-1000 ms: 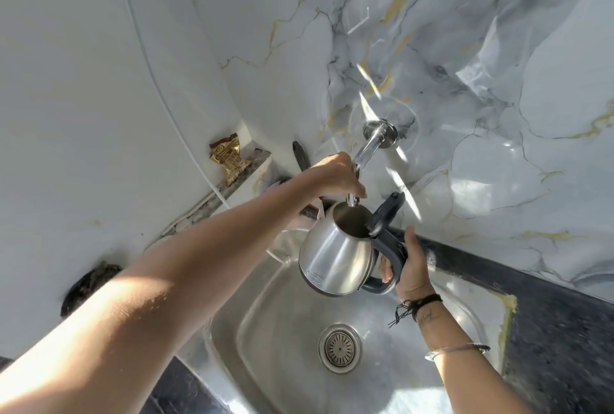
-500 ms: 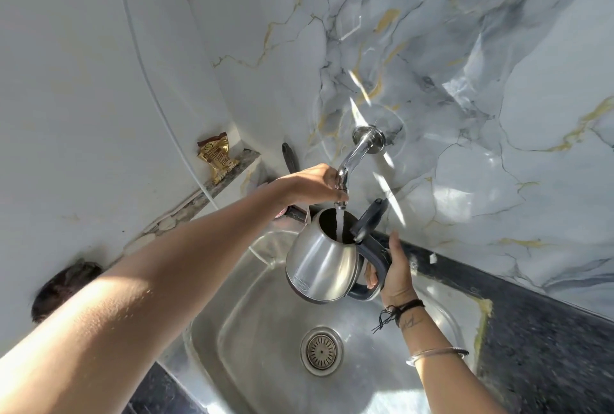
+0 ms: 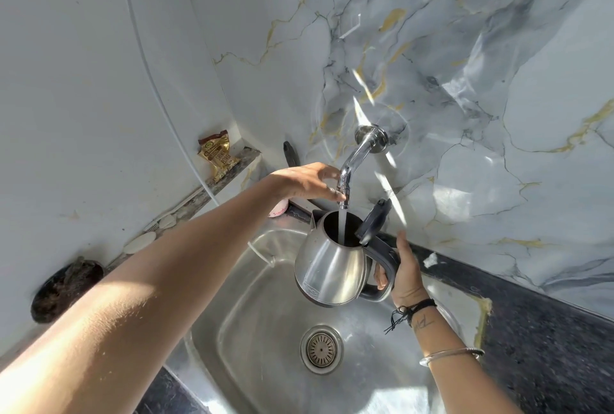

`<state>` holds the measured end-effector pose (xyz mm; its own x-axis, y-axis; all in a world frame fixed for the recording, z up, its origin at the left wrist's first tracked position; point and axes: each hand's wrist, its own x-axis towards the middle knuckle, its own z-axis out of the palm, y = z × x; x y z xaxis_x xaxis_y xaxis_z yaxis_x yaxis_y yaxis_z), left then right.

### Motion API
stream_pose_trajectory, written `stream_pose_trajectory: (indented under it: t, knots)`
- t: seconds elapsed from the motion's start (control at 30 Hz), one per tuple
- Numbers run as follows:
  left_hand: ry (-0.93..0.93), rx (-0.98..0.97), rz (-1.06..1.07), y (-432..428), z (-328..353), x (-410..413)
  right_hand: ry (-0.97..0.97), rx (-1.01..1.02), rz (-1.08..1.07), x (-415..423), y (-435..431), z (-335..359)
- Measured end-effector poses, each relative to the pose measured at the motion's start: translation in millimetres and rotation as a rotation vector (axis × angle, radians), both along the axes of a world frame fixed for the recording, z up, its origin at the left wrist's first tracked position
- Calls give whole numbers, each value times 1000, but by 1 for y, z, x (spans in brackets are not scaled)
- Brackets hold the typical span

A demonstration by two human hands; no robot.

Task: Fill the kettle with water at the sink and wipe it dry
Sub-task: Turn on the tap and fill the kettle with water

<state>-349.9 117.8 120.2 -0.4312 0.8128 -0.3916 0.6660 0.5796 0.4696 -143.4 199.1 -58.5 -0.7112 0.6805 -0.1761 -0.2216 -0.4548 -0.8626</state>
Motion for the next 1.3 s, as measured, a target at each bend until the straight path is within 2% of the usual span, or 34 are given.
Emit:
stream_pose_trajectory:
  t: [0.1, 0.17, 0.23, 0.3, 0.43, 0.57, 0.77, 0.97, 1.17, 1.3]
  knots:
    - [17, 179, 113, -21, -5, -9, -16, 36, 19, 1, -2, 0]
    - [251, 307, 148, -42, -13, -14, -20, 52, 28, 3, -3, 1]
    - [463, 285, 90, -68, -28, -10, -16, 59, 33, 4, -4, 2]
    - [583, 273, 41, -93, -49, 0, -12, 67, 53, 6, -4, 4]
    - [690, 241, 17, -128, -85, 14, 6, 43, 80, 11, -5, 9]
    - [788, 251, 3, -132, -88, 12, 5, 67, 95, 14, -3, 14]
    - [836, 189, -32, -126, -78, 2, -35, 62, 40, 17, -5, 12]
    - [767, 248, 20, -123, -85, 7, -48, 3, 31, 23, -9, 16]
    - [784, 316, -12, -114, -80, 7, -85, 32, 30, 22, -3, 18]
    - [705, 321, -6, -101, -74, 2, -42, 37, 33, 21, -2, 21]
